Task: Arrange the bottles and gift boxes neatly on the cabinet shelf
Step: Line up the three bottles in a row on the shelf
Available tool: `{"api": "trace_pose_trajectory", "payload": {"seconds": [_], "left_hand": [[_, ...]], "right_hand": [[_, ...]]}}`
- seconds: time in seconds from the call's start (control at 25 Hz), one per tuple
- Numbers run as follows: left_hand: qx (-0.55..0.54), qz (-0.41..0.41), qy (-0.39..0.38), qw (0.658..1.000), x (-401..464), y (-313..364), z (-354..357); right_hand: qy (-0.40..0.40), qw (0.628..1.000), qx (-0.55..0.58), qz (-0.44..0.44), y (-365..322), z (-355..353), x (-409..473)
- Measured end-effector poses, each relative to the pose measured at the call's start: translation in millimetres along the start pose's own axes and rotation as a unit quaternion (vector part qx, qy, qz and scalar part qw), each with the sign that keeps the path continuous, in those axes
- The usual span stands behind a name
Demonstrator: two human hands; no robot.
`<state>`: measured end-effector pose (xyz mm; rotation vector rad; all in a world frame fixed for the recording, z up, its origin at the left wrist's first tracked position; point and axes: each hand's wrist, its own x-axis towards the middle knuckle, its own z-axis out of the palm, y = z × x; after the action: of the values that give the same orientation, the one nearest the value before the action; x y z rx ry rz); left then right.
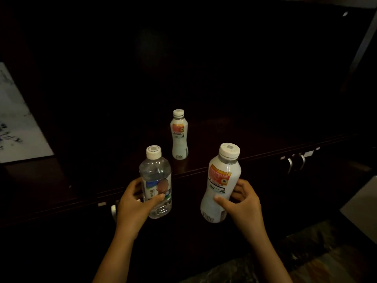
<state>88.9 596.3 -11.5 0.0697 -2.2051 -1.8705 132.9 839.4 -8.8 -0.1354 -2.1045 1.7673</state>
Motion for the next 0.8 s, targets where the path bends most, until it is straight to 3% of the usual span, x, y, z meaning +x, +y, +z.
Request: {"api": "trace_pose_trajectory", "payload": {"seconds": [0.44, 0.8], "left_hand": [[0.022, -0.010, 0.081, 0.996, 167, -8, 40], [0.023, -0.046, 0.138, 0.989, 226, -46, 62]], "right_hand": [[-0.032, 0.999, -0.026, -0.035, 19, 40, 202], [-0.082, 0.994, -0.062, -0.034, 63, 74, 286]]}}
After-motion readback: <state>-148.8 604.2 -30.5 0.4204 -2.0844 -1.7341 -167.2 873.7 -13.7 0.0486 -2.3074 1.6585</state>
